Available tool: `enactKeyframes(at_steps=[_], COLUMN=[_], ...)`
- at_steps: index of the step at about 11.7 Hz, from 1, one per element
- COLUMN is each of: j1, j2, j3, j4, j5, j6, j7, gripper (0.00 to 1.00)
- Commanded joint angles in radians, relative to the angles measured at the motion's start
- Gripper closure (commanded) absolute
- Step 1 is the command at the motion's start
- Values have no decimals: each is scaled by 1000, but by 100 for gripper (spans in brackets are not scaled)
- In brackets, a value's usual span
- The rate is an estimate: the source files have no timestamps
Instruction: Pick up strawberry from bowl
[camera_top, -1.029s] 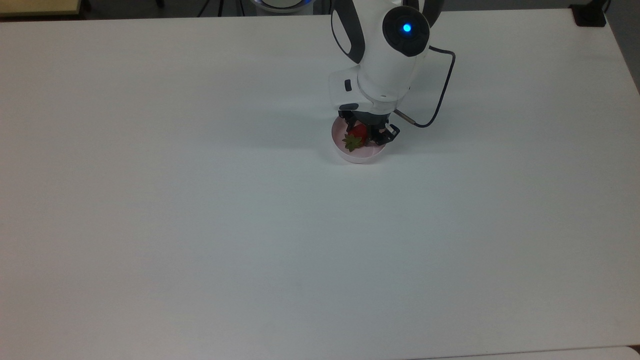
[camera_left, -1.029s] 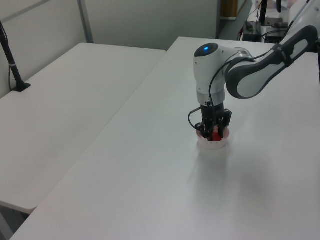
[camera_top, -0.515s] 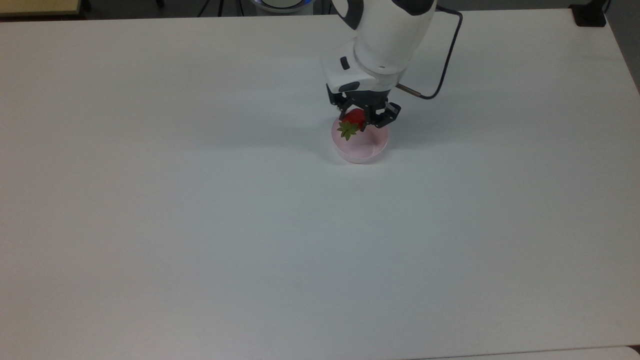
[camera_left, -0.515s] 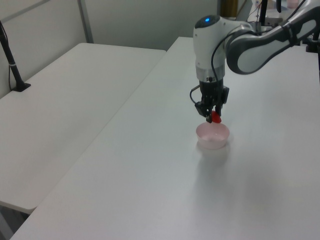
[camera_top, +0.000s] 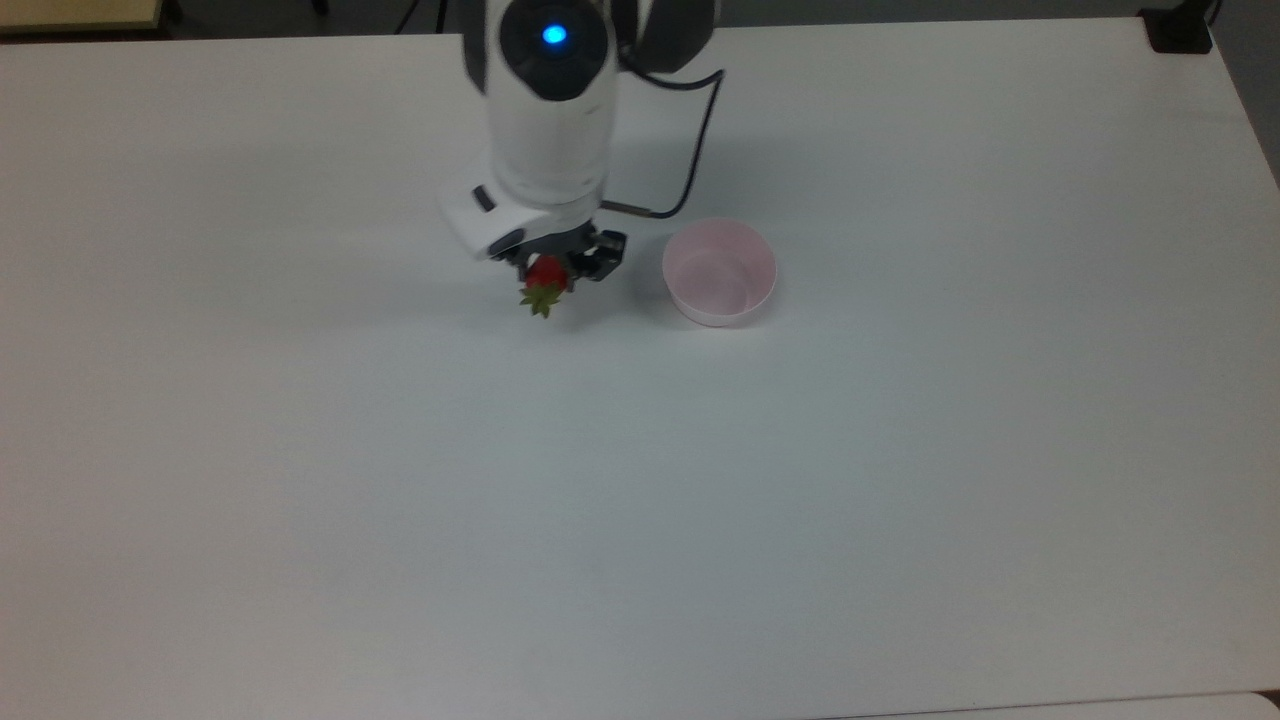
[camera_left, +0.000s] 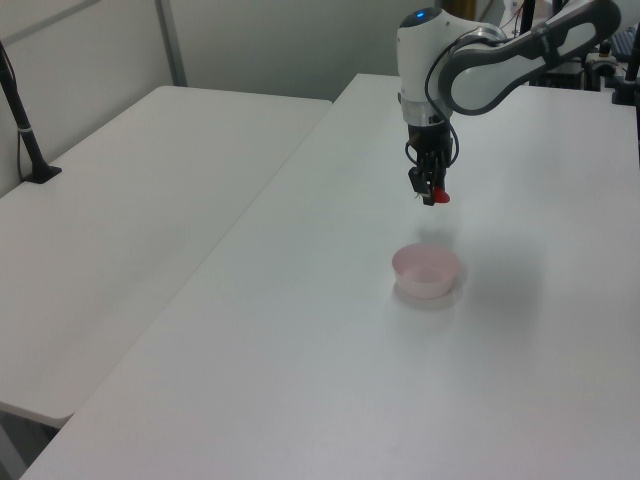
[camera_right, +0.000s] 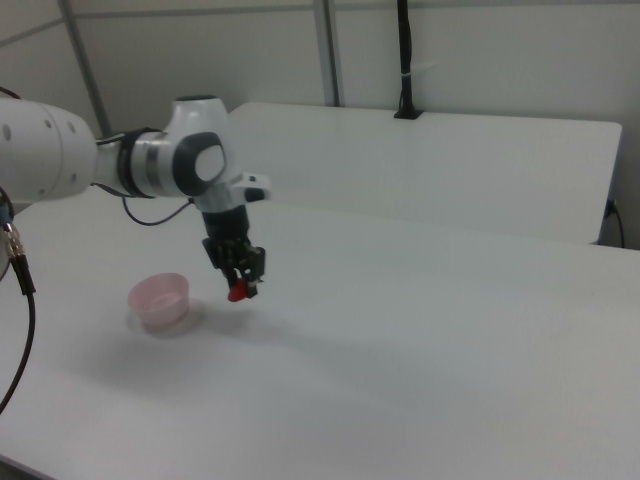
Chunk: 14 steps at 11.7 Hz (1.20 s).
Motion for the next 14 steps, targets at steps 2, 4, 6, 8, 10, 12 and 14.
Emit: enactKeyframes(at_steps=[2, 4, 6, 8, 10, 12, 14], j1=[-40, -45, -43, -37, -19, 28, 116], j2=[39, 47, 36, 1, -80, -172, -260], j3=[-10, -10, -12, -12, -12, -23, -97], j4=[-2, -1, 5, 22, 22, 22, 22], j5=[-44, -48, -48, -48, -45, -33, 5], j6=[69, 69, 60, 52, 3, -85, -178], j7=[-52, -50, -50, -49, -55, -53, -68], gripper=[54, 45, 15, 0, 0, 0, 0])
